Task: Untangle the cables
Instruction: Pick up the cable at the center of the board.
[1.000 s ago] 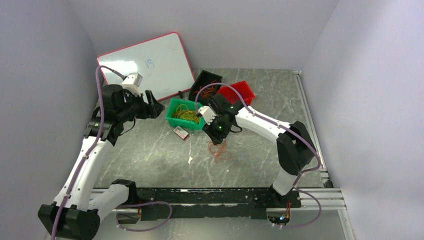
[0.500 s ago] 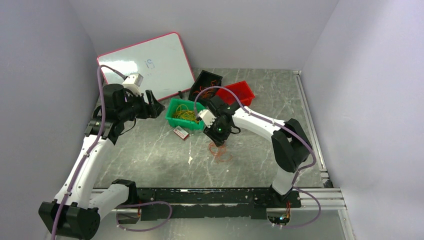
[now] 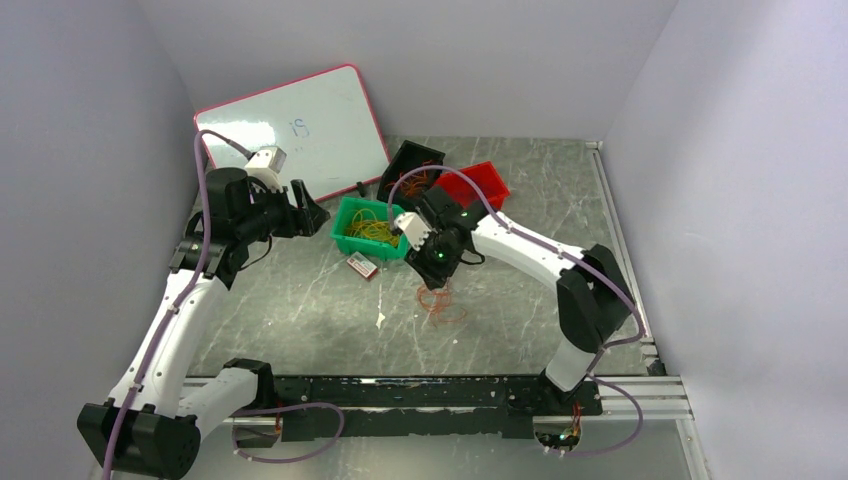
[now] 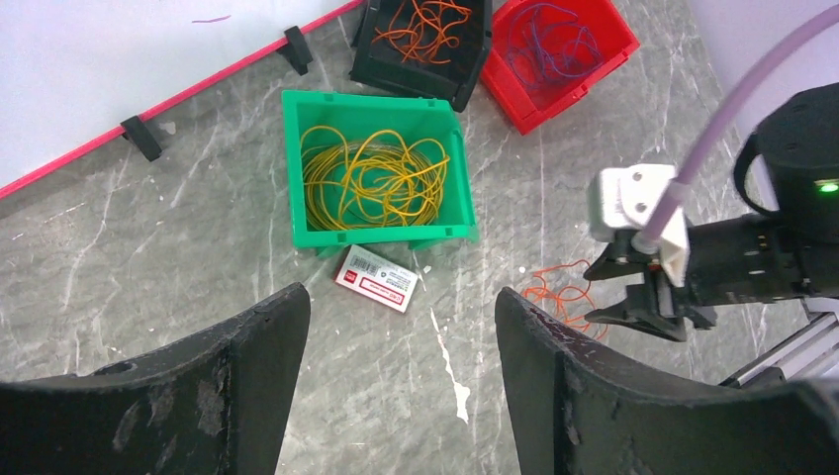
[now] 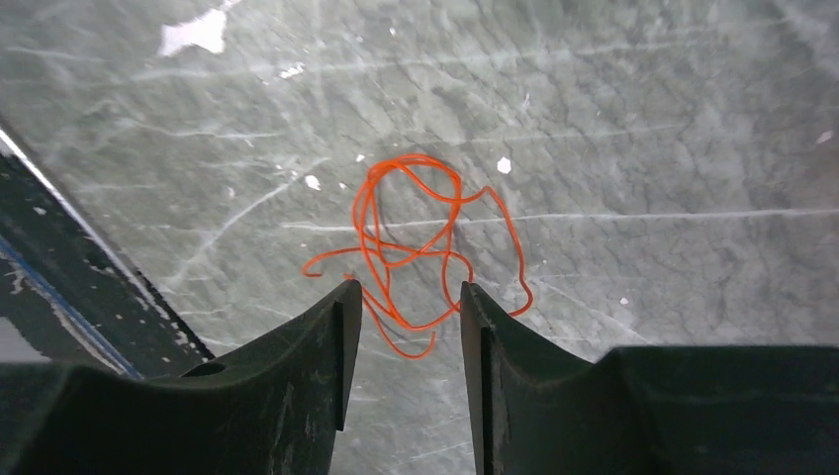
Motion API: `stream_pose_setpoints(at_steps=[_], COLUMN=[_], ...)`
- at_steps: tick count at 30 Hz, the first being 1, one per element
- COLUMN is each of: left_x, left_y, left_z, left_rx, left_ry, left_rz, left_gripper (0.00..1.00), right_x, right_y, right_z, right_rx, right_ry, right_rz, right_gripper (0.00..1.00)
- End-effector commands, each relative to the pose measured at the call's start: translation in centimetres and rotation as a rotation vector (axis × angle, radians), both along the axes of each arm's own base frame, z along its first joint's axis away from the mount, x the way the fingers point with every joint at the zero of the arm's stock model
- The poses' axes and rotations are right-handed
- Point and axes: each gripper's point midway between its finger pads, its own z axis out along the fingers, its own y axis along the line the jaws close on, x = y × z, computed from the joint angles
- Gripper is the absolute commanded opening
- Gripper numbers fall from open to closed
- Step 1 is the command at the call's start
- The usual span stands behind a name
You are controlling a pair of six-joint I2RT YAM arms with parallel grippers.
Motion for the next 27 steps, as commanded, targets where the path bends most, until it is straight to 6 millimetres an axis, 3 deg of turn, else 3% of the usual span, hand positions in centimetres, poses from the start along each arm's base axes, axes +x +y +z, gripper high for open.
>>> stream_pose_setpoints(at_steps=[1, 9, 20, 27], left_x=[0.1, 0.1, 0.1, 0.2], left_y=[0.0, 0.1, 0.2, 0.2], left_z=[1.2, 1.1, 1.0, 0.8], left_rx=[-0.016, -0.012, -0.009, -0.010], left_ry=[-0.023, -0.019, -0.015, -0.011], left_rz=[0.007, 0.014, 0.019, 0.017], left_gripper=[0.73, 0.73, 0.73, 0.73], right_x=[0.0, -1.7, -1.6, -1.3], right_y=[1.7, 1.4, 0.0, -0.3], right_z=[3.2, 0.4, -2.3, -2.7], right_rx=[0.105, 0.040, -0.060, -0.095], right_ry=[-0.031, 0.038, 0.055, 0.036], right_rz=[0.031, 0.059, 0.047, 0.037], right_gripper=[0.45, 0.46, 0.47, 0.46])
